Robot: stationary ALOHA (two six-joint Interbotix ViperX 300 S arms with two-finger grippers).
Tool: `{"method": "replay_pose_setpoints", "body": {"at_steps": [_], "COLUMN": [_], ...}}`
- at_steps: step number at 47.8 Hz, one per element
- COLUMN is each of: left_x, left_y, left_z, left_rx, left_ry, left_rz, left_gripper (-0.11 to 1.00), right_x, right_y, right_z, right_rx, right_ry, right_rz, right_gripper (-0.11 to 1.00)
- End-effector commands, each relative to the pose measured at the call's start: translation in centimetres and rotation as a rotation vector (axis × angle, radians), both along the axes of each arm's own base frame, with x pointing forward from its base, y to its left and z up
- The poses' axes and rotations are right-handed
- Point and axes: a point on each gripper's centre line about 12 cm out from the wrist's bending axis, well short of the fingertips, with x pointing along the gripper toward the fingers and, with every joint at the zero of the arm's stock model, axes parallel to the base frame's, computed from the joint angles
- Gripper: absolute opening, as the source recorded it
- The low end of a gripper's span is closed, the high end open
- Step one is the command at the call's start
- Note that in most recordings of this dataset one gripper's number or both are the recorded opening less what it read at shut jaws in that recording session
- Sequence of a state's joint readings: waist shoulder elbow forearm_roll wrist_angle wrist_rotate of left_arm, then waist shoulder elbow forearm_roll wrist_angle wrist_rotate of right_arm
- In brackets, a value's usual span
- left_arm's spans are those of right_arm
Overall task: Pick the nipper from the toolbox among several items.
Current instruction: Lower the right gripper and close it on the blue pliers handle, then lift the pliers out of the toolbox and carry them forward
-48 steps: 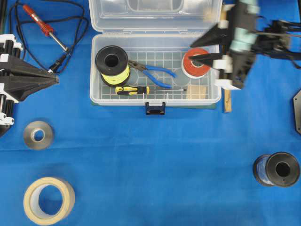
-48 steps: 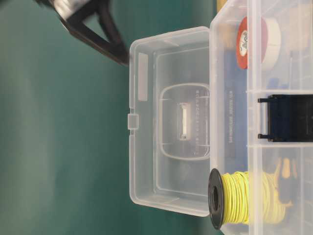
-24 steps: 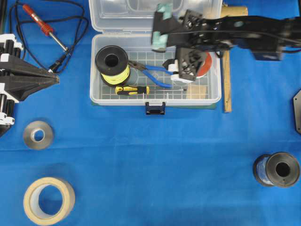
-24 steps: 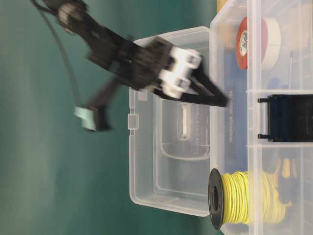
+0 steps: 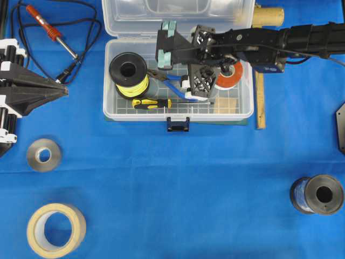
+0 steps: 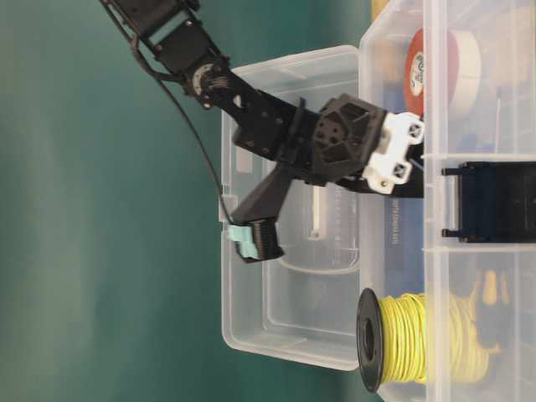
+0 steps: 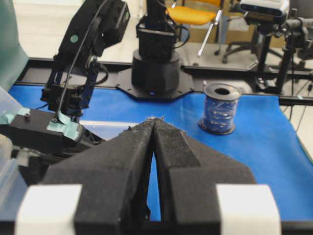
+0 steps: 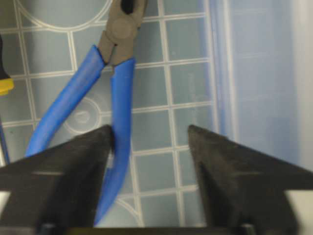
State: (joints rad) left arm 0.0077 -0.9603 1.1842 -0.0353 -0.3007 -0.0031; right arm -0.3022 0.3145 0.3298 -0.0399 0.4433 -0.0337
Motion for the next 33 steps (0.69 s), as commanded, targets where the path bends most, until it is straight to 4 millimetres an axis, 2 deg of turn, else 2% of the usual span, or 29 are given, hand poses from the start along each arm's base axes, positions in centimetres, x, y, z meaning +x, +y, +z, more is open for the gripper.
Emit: {"method": "replay_pose_setpoints", "body": {"at_steps": [1, 7, 16, 19, 28, 33], "left_x": [0.2, 0.2, 0.1, 0.1, 0.1, 0.1], "left_y": [0.1, 0.3, 0.3, 0.3, 0.3, 0.3], "left_z": [0.6, 0.5, 0.5, 0.6, 0.6, 0.6], "left_rx": [-0.001, -0.001, -0.001, -0.001, -0.001, -0.003], "left_ry": [-0.017, -0.014, -0.015, -0.017, -0.018, -0.02], "left_rz": [0.007, 0.013, 0.014, 0.014, 0.014, 0.014], "left_gripper": [0.0, 0.0, 0.0, 0.0, 0.0, 0.0], "right_x": [0.7, 0.9, 0.8, 0.7, -0.6, -1.9], "right_y": [0.0, 0.3, 0.1, 0.1, 0.4, 0.7], "right_z": [1.1, 1.1, 1.5, 2.4, 7.7, 11.0], "right_rx": [-0.014, -0.016, -0.018, -0.021, -0.05, -0.069], "right_ry": [-0.039, -0.052, -0.057, -0.075, -0.174, -0.244], "right_rz": [0.011, 0.019, 0.015, 0.01, 0.003, -0.002], "right_gripper": [0.46, 0.13, 0.13, 0.13, 0.13, 0.13]}}
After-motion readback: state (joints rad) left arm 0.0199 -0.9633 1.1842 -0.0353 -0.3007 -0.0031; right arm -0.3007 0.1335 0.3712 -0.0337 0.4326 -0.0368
